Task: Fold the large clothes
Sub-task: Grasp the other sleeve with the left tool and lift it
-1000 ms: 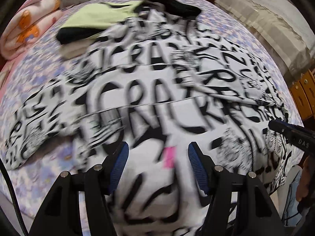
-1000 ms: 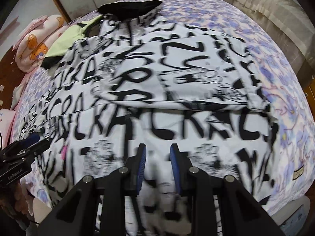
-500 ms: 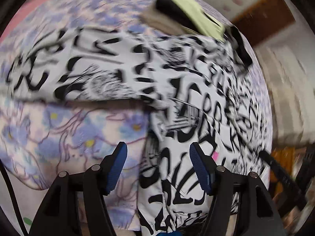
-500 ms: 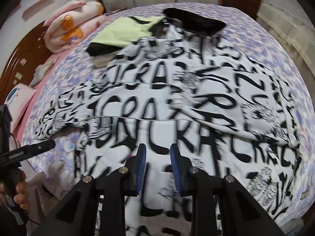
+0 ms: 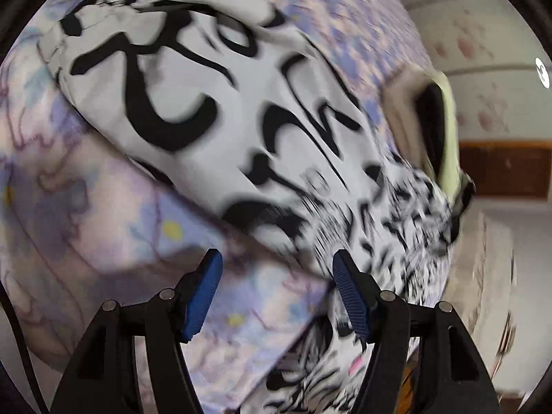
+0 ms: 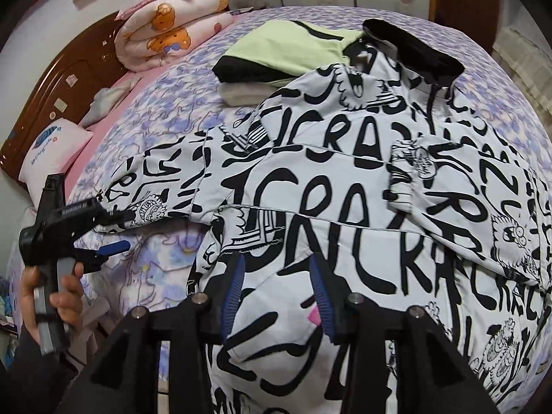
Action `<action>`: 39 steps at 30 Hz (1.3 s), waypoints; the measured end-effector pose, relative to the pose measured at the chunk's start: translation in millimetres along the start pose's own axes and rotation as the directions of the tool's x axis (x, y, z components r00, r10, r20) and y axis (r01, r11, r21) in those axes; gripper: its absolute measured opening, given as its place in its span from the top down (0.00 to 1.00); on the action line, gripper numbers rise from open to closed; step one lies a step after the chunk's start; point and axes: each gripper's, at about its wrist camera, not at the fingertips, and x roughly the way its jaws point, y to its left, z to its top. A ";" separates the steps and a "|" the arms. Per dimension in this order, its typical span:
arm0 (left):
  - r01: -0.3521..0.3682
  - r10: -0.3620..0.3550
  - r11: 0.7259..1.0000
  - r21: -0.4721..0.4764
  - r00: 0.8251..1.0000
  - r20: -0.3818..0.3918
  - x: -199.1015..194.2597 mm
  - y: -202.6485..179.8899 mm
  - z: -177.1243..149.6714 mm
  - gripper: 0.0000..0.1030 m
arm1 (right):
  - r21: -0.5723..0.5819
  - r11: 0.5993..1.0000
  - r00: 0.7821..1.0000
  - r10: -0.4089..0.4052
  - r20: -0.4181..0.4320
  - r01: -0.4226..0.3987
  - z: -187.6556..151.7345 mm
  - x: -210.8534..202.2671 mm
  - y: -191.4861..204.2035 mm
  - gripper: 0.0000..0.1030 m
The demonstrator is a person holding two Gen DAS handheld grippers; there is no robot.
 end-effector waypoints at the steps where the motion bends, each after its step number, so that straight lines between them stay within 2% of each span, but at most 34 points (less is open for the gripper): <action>1: -0.014 0.014 1.000 -0.013 1.000 0.012 0.9 2.2 5.0 0.37 | -0.003 1.000 1.000 0.003 -0.005 -0.003 0.9 3.3 2.1 0.62; 5: -0.060 0.064 0.996 -0.061 0.996 0.055 7.6 11.2 33.1 0.37 | -0.013 1.000 1.000 0.001 -0.030 -0.002 5.0 19.1 11.2 0.62; 10: -0.032 0.044 0.986 -0.164 0.996 0.072 12.1 26.7 58.7 0.37 | -0.010 1.000 0.998 0.011 -0.054 -0.012 7.9 37.3 18.7 0.62; 12: -0.012 0.034 0.981 -0.194 0.994 0.106 8.5 29.3 63.6 0.37 | -0.008 1.000 0.998 0.020 -0.067 -0.021 8.2 45.7 20.9 0.62; 14: -0.007 0.039 0.977 -0.213 0.988 0.148 1.5 34.3 67.9 0.43 | -0.005 1.000 0.996 0.025 -0.084 -0.026 7.4 54.5 23.3 0.62; 15: -0.011 0.049 0.975 -0.224 0.985 0.166 -1.1 37.0 69.9 0.52 | -0.002 1.000 0.995 0.028 -0.094 -0.029 6.8 58.4 23.8 0.62; 16: -0.013 0.056 0.972 -0.236 0.983 0.174 -1.9 40.4 71.4 0.66 | 0.001 1.000 0.994 0.030 -0.105 -0.030 6.0 62.7 24.2 0.62; 17: -0.007 0.051 0.970 -0.242 0.983 0.174 -1.4 42.5 72.3 0.75 | 0.005 1.000 0.993 0.030 -0.117 -0.030 4.9 66.4 24.8 0.62; 18: 0.007 0.037 0.969 -0.247 0.984 0.175 -1.8 46.7 73.5 0.88 | 0.008 1.000 0.991 0.029 -0.128 -0.028 3.9 69.4 25.4 0.62; 19: 0.023 0.022 0.968 -0.251 0.984 0.176 -1.6 48.4 74.3 0.91 | 0.012 1.000 0.990 0.028 -0.139 -0.027 2.8 72.3 26.3 0.62; 24: 0.001 0.036 0.986 -0.169 0.975 0.220 -12.4 34.1 74.6 0.96 | 0.016 1.000 0.988 0.029 -0.150 -0.027 -0.8 72.7 35.8 0.62; 28: 0.011 0.013 0.996 -0.085 0.960 0.279 -26.6 21.1 71.7 0.97 | 0.005 1.000 0.991 0.022 -0.134 -0.021 -5.4 64.5 41.1 0.62; 34: 0.047 -0.049 0.999 0.015 0.942 0.333 -41.6 3.2 67.9 0.97 | 0.025 1.000 0.991 0.010 -0.133 -0.007 -13.1 56.2 34.8 0.62; 39: 0.042 -0.076 0.994 0.098 0.925 0.373 -50.7 -13.5 61.5 0.97 | 0.061 0.998 0.993 0.011 -0.118 -0.004 -17.2 45.4 20.5 0.62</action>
